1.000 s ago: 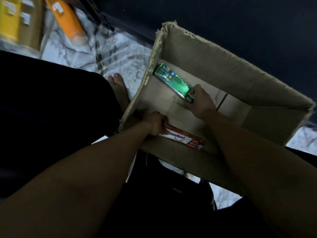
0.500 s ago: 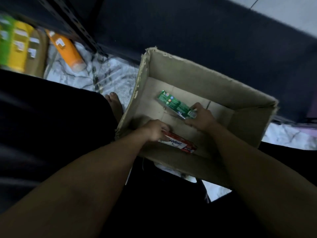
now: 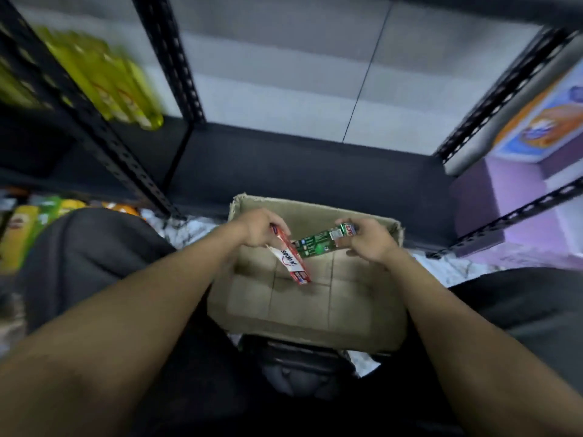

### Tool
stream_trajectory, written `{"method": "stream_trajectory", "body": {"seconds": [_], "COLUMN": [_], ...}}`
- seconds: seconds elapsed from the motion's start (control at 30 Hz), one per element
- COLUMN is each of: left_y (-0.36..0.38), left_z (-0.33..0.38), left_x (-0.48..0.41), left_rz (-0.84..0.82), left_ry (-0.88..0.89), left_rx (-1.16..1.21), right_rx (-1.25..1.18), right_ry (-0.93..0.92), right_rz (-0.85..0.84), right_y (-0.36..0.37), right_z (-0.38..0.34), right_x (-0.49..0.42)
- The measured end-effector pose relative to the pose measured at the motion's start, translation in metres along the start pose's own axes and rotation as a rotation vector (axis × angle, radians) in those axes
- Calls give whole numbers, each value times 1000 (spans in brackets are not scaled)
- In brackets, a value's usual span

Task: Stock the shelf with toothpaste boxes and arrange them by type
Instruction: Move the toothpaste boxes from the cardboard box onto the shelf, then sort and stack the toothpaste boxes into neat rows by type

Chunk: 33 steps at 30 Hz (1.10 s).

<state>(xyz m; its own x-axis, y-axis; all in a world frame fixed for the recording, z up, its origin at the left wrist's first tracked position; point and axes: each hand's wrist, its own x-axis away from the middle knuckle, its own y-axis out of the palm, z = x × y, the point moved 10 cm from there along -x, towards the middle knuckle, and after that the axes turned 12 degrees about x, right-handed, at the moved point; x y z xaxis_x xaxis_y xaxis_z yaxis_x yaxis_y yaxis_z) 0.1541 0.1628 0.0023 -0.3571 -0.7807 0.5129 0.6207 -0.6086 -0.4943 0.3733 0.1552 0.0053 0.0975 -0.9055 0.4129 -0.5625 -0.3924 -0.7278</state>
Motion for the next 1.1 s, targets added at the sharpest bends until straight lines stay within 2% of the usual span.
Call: {"method": "stream_trajectory", "body": {"seconds": [0.13,0.27,0.4,0.7,0.8,0.9,1.0,1.1], "left_y": [-52,-78,-109,-187,-219,-255,-285,-306], "left_z": [85,167,249,366,389,403,413,417], "left_x": [39,78,133,249,267,267,255,233], "left_rz": [46,35,52,219,290,381,458,548], "left_ry": [147,291,445,693,777,808,838,855], "left_rx": [-50,10,-12,31,129,232,410,531], "right_rx": [54,104,62,-276,-482,-573,-591,-511], "right_ry": [-142,-268,-363,-590,-642,-652,-553,-425], "right_rz": [151,275,389,523,575,685,844,1027], "right_y": [-91,-168,-243,-376,-418,-458,-491,-513], "right_z": [-48,-89,-121,-185,-192,-189,-171,-151], "right_x": [41,90,145,240,249,244,221,192]}}
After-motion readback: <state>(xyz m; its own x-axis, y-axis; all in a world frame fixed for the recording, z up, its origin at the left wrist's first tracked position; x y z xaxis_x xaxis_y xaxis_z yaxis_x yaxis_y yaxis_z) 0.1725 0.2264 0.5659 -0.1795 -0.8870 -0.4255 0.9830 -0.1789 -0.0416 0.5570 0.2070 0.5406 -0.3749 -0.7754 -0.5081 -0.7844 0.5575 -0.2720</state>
